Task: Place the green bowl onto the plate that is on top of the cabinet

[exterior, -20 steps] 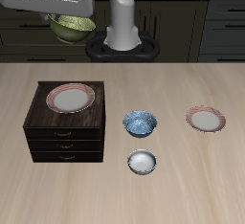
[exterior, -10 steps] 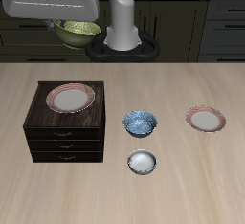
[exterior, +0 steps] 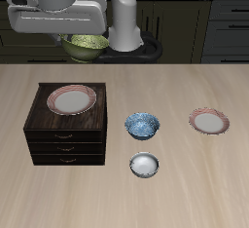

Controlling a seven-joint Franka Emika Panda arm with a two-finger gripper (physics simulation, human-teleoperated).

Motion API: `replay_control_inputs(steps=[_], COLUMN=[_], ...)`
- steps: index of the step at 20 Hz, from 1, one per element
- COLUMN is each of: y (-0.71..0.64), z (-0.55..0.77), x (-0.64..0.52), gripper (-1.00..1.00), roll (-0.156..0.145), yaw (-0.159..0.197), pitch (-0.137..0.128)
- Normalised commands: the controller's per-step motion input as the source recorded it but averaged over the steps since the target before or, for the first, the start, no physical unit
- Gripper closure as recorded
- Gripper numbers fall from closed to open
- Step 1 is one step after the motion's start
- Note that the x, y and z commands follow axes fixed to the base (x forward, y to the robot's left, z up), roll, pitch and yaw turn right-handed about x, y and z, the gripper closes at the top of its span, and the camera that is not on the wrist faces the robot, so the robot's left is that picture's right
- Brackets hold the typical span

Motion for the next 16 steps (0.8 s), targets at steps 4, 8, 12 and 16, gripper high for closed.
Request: replay_control_inputs(steps=[4, 8, 12, 16], y=[-0.12, -0.02, -0.03, -0.20], z=[-0.49, -0.30, -0.26, -0.24], x=[0.20, 0.04, -0.09, -0.22], gripper=[1.00, 1.00, 1.00, 1.00], roll=[-0.004, -0.016, -0.010, -0.031], yaw=[-0.047, -0.015, 0.003, -0.002], pitch=[0.055, 0.034, 0.029, 0.032])
